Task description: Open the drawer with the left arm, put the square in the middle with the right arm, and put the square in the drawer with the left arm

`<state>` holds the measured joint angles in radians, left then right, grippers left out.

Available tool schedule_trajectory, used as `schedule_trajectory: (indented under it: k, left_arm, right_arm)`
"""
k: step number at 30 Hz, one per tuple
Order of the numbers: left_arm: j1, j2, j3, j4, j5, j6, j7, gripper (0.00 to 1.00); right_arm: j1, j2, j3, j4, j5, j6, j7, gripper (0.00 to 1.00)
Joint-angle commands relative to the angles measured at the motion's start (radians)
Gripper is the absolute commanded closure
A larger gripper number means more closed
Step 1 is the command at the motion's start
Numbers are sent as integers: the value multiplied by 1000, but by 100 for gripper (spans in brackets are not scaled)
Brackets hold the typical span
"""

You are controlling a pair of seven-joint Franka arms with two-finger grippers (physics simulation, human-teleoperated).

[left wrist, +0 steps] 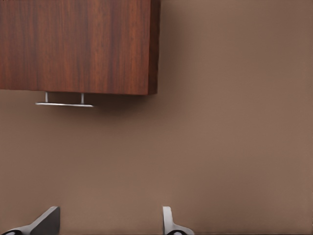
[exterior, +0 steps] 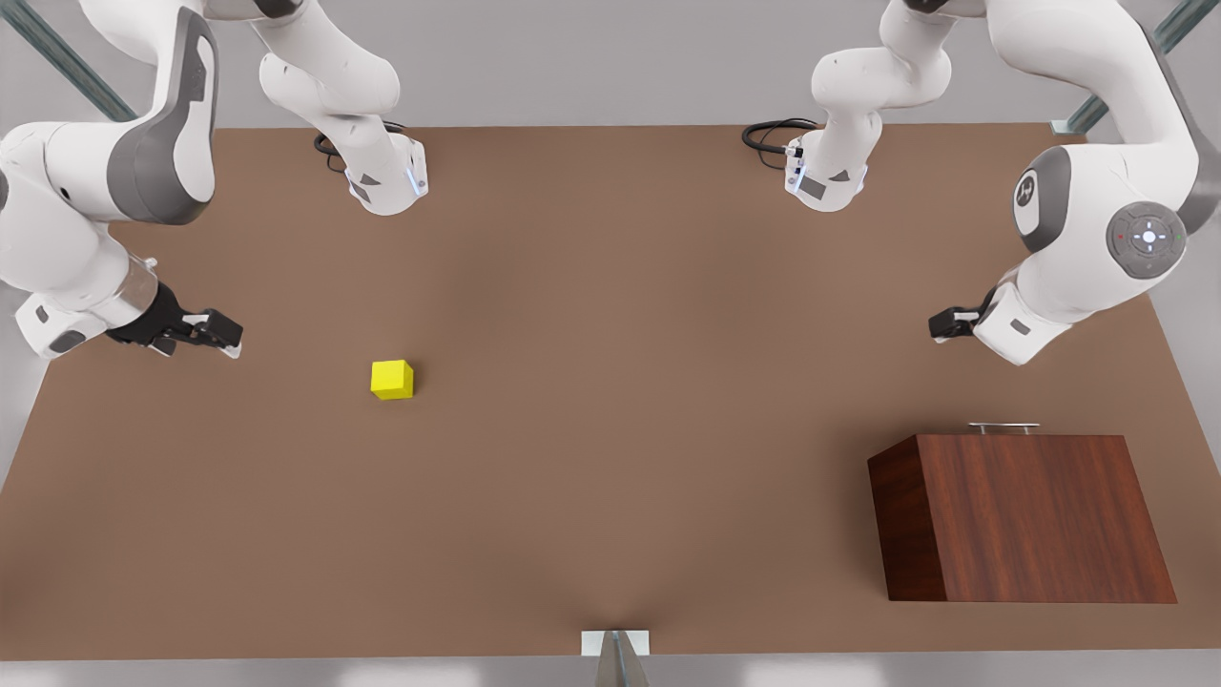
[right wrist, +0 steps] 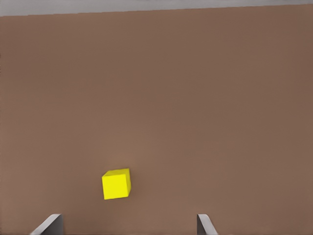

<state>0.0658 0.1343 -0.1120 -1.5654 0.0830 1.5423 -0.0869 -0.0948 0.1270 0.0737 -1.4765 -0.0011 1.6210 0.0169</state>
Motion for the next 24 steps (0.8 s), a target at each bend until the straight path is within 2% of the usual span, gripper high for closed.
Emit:
schedule_trajectory:
  k: [1,3,4,6,9,11,12,14,15,18,22,24]
  left_arm:
    - [6,2,0,-1,-9,-2,-2,0]
    - [6,27,34,-30,-11,-56,-27,0]
    - [6,14,69,-94,-31,-15,-200,0]
    - [6,-79,149,-369,-69,349,-781,0]
    - [6,-84,195,-568,-68,737,-1048,0]
    - [6,-94,202,-668,-66,907,-1071,0]
    - [6,-90,203,-690,-66,966,-1071,0]
    - [6,-87,203,-754,-66,1107,-1071,0]
    - [6,-84,203,-795,-66,1183,-1071,0]
    - [8,-84,238,-814,-62,1219,-1070,0]
    - [6,-67,256,-802,-65,1233,-1071,0]
    - [6,-42,274,-772,-62,1231,-1064,0]
  right_arm:
    - [-5,2,0,8,10,-1,0,0]
    - [-5,25,0,35,12,-9,0,0]
    - [-3,28,0,39,12,-9,5,0]
    - [9,111,14,82,4,-3,2,0]
    - [26,203,51,59,33,6,3,0]
    - [35,160,48,-159,27,191,5,0]
    - [41,109,48,-251,27,227,8,0]
    - [76,-10,48,-499,27,425,20,0]
    - [84,-18,48,-524,26,435,43,0]
    - [156,28,49,-527,-3,442,140,0]
    - [142,62,48,-649,-17,592,141,0]
    - [141,97,48,-654,-17,605,127,0]
